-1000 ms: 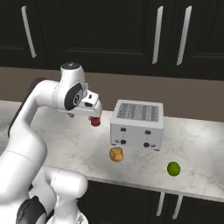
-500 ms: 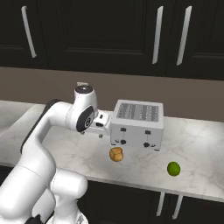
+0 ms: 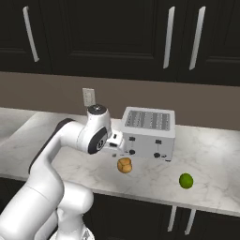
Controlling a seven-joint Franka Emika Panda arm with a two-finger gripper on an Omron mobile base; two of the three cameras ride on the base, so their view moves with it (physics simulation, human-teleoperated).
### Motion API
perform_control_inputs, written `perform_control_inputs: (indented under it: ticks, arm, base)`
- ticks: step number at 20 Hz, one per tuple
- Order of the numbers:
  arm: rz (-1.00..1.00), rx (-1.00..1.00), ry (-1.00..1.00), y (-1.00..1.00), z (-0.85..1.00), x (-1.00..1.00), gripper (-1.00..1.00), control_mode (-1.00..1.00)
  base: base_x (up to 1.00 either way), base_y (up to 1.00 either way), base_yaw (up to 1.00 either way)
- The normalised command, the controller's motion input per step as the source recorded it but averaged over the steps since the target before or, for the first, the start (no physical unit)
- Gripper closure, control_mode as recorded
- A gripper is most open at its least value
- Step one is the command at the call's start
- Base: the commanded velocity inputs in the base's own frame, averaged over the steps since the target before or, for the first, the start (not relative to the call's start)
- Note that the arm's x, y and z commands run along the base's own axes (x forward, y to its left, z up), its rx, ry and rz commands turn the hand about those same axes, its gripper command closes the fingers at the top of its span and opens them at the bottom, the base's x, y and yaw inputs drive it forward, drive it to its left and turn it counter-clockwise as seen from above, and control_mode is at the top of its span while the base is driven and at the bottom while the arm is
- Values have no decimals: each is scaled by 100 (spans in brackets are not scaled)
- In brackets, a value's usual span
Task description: Place the potato and lime inside the fridge drawer. Close the drawer after placing the vegetables.
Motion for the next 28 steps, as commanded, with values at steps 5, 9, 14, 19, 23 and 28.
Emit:
perform_control_inputs:
  ticks: [5, 9, 14, 19, 23, 28]
  arm:
    - [0, 0, 2, -57, -19, 0, -100, -100]
    - [0, 0, 4, -41, -39, 4, -100, -100]
    - [0, 0, 5, -35, -35, 8, -100, -100]
    - [2, 0, 2, -12, -21, 6, -100, -100]
    - [0, 0, 5, -1, -10, 15, -100, -100]
    - [0, 0, 5, 0, -14, 26, -100, -100]
  base:
    - [0, 0, 0]
    - [0, 0, 0]
    - [0, 0, 0]
    - [0, 0, 0]
    - [0, 0, 0]
    - [0, 0, 0]
